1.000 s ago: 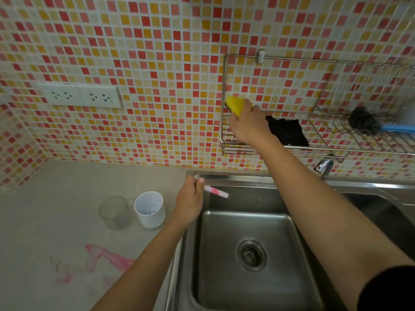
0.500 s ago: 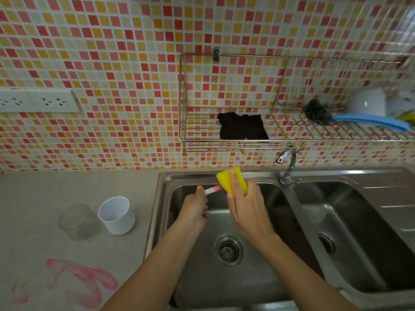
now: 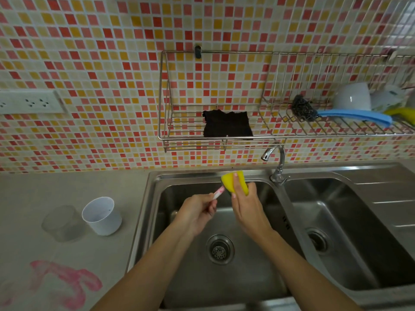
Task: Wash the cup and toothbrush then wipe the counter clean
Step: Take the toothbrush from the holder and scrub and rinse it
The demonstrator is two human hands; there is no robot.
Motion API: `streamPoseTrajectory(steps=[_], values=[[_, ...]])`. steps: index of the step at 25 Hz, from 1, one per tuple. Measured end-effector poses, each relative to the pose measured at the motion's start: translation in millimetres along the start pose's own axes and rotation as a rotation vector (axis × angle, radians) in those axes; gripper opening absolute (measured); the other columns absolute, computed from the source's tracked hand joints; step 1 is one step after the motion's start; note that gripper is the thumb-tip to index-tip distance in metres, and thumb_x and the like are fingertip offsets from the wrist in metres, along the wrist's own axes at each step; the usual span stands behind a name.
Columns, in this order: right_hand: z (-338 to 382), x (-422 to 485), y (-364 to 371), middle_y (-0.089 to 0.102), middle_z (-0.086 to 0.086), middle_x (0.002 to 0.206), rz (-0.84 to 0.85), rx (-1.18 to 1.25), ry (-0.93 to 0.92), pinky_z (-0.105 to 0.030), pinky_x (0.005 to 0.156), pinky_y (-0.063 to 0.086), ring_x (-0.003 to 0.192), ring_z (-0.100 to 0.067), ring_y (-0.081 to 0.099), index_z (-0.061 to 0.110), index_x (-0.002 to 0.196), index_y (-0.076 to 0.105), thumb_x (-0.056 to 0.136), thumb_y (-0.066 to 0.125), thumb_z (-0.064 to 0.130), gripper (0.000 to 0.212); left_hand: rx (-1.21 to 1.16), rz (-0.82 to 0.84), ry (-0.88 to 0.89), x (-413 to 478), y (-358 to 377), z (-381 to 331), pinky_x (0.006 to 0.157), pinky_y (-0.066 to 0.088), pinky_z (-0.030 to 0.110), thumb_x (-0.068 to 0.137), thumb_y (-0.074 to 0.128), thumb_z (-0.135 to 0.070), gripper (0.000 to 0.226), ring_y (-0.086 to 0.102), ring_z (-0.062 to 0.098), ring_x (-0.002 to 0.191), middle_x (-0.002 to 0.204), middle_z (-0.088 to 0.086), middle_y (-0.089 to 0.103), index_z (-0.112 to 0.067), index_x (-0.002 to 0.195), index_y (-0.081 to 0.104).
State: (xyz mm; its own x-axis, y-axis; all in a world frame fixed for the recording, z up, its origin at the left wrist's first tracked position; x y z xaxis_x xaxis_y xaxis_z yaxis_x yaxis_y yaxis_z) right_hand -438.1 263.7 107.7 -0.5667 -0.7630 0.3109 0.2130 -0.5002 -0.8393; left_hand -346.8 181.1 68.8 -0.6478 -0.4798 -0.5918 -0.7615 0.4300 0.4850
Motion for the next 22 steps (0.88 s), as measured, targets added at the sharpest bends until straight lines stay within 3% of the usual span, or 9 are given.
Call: streamPoseTrajectory(steps=[2, 4, 7, 9, 12, 14, 17, 19, 22], values=[[2.0, -0.9, 0.3, 0.029, -0.006, 0.094, 0.007, -0.045, -0.074, -0.027, 0.057, 0.036, 0.063, -0.016, 0.041, 0.024, 0.148, 0.002, 0.097, 0.033, 0.027, 0.059, -0.002, 0.008, 0.01, 1.4, 5.4, 0.0, 0.045, 0.041, 0.012, 0.091, 0.048, 0.003, 0.012, 0.047, 0.009, 0.06, 0.069, 0.008, 0.052, 0.004, 0.092, 0.06], [-6.0, 2.0, -2.6, 0.032, -0.008, 0.097, -0.003, -0.017, -0.018, -0.027, 0.059, 0.037, 0.065, -0.016, 0.042, 0.024, 0.148, 0.001, 0.098, 0.034, 0.025, 0.059, 0.094, -0.012, 0.076, 2.2, 7.1, -3.2, 0.052, 0.043, 0.015, 0.092, 0.049, 0.002, 0.012, 0.05, 0.01, 0.062, 0.071, 0.009, 0.054, 0.004, 0.093, 0.061], [-10.5, 4.1, -2.9, 0.034, -0.011, 0.102, 0.017, -0.011, -0.01, -0.028, 0.063, 0.037, 0.068, -0.018, 0.042, 0.021, 0.148, 0.003, 0.099, 0.036, 0.022, 0.059, 0.298, -0.053, 0.284, 3.2, 7.7, -12.8, 0.064, 0.046, 0.023, 0.091, 0.051, -0.001, 0.012, 0.054, 0.014, 0.067, 0.073, 0.009, 0.058, -0.003, 0.087, 0.062], [-14.6, 5.8, -3.8, 0.036, -0.013, 0.103, 0.02, -0.025, -0.012, -0.03, 0.064, 0.038, 0.07, -0.02, 0.042, 0.021, 0.148, 0.004, 0.099, 0.035, 0.023, 0.058, 0.594, -0.105, 0.525, -0.5, 8.6, -25.4, 0.068, 0.047, 0.025, 0.09, 0.056, -0.006, 0.013, 0.058, 0.018, 0.07, 0.073, 0.005, 0.063, -0.01, 0.08, 0.062], [-20.6, 7.9, -8.2, 0.037, -0.014, 0.104, -0.018, 0.006, 0.03, -0.031, 0.063, 0.04, 0.07, -0.021, 0.043, 0.021, 0.149, 0.007, 0.099, 0.029, 0.028, 0.055, 1.132, -0.138, 1.044, -18.3, 24.3, -36.6, 0.057, 0.042, 0.014, 0.089, 0.061, -0.011, 0.006, 0.056, 0.015, 0.061, 0.072, 0.005, 0.066, -0.007, 0.085, 0.064], [-19.7, 5.5, -5.6, 0.039, -0.015, 0.104, 0.004, -0.032, -0.032, -0.03, 0.061, 0.039, 0.068, -0.019, 0.043, 0.021, 0.148, 0.007, 0.097, 0.027, 0.03, 0.056, 1.338, -0.139, 1.366, -29.7, 32.8, -35.5, 0.05, 0.046, 0.02, 0.088, 0.058, -0.012, 0.012, 0.056, 0.016, 0.057, 0.069, 0.008, 0.064, -0.002, 0.085, 0.066], [-30.3, 6.8, -12.7, 0.04, -0.016, 0.105, -0.027, -0.016, 0.036, -0.031, 0.061, 0.042, 0.068, -0.019, 0.044, 0.02, 0.149, 0.007, 0.099, 0.034, 0.024, 0.057, 1.488, -0.155, 1.738, -44.1, 41.4, -30.4, 0.057, 0.05, 0.026, 0.087, 0.054, -0.013, 0.022, 0.06, 0.019, 0.06, 0.07, 0.01, 0.065, 0.002, 0.081, 0.069], [-21.0, 4.7, -10.7, 0.039, -0.016, 0.106, -0.009, -0.022, -0.017, -0.031, 0.062, 0.041, 0.07, -0.018, 0.042, 0.02, 0.148, 0.006, 0.098, 0.037, 0.022, 0.059, 1.474, -0.173, 1.811, -50.5, 43.6, -32.4, 0.061, 0.051, 0.027, 0.087, 0.054, -0.011, 0.022, 0.06, 0.02, 0.062, 0.071, 0.011, 0.067, 0.004, 0.081, 0.069], [-22.5, 5.7, -10.1, 0.041, -0.018, 0.106, -0.02, -0.041, -0.013, -0.031, 0.063, 0.04, 0.071, -0.019, 0.043, 0.019, 0.148, 0.008, 0.098, 0.039, 0.021, 0.059, 1.44, -0.185, 1.742, -48.9, 43.8, -34.2, 0.055, 0.049, 0.026, 0.087, 0.054, -0.012, 0.023, 0.059, 0.019, 0.059, 0.068, 0.01, 0.065, 0.003, 0.08, 0.069]])
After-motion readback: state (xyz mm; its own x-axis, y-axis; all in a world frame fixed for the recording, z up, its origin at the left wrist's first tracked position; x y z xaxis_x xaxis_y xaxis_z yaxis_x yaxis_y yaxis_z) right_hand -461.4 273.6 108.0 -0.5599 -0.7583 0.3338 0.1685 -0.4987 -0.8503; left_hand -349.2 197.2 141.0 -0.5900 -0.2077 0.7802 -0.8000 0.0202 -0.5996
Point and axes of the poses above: each hand's wrist, its own x-axis towards the middle knuckle, its own y-axis out of the palm, z = x × y, the point moved 8 cm from there along x, towards the middle knuckle
